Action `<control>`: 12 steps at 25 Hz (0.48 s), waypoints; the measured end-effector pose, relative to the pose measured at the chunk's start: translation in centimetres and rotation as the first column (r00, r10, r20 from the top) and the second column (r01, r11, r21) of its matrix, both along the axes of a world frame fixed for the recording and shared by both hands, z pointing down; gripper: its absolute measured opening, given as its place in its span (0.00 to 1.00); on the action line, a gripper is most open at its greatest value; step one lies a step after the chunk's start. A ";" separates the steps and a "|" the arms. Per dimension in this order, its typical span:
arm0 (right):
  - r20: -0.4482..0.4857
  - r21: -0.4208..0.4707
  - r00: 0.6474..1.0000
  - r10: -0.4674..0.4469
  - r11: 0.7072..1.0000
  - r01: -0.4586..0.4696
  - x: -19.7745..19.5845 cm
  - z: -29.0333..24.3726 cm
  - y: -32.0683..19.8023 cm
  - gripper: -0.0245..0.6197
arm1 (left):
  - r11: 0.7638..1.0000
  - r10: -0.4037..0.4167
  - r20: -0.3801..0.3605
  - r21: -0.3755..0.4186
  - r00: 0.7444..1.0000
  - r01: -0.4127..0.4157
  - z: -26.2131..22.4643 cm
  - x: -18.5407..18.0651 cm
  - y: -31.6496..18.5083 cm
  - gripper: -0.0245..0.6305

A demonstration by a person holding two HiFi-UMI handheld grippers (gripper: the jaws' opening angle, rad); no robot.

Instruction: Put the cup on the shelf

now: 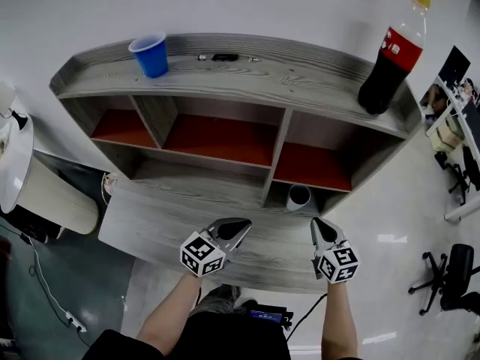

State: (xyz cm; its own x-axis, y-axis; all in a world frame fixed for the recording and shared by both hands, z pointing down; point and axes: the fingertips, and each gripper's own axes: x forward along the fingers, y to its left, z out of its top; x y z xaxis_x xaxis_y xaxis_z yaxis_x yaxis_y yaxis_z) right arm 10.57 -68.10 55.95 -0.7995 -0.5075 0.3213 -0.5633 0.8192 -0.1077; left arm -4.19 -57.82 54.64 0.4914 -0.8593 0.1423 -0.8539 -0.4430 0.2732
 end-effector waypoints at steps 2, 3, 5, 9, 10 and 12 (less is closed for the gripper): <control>0.015 0.009 1.000 -0.007 1.000 0.006 0.1 -1.4 1.6 0.04 | 1.000 0.009 -0.001 0.001 1.000 -0.009 -0.1 0.1 0.3 0.04; 0.021 0.011 1.000 -0.011 1.000 0.011 0.1 -1.9 2.4 0.04 | 1.000 0.015 0.000 0.000 1.000 -0.015 -0.1 0.3 0.5 0.04; 0.027 0.009 0.999 -0.016 1.000 0.016 0.1 -2.6 3.9 0.04 | 1.000 0.031 0.009 -0.004 0.999 -0.031 -0.1 0.5 0.9 0.04; 0.047 -0.028 0.999 0.000 1.000 0.001 0.8 -2.7 6.1 0.03 | 0.999 0.052 0.017 -0.017 0.999 -0.052 0.3 0.9 1.5 0.04; 0.050 -0.038 0.999 0.004 0.999 -0.002 0.9 -2.5 6.5 0.03 | 0.998 0.054 0.014 -0.018 0.998 -0.053 0.3 1.1 1.5 0.04; 0.056 -0.054 0.998 0.009 0.999 -0.006 1.0 -2.2 7.0 0.03 | 0.998 0.063 0.006 -0.017 0.998 -0.063 0.3 1.6 1.5 0.04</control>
State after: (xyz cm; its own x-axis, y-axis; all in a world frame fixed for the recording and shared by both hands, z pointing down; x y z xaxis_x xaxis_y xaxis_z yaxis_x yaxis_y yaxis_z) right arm 11.60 -61.06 53.80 -0.8131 -0.4971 0.3030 -0.5615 0.8069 -0.1831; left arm -2.58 -56.35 54.96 0.5432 -0.8242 0.1599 -0.8264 -0.4911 0.2756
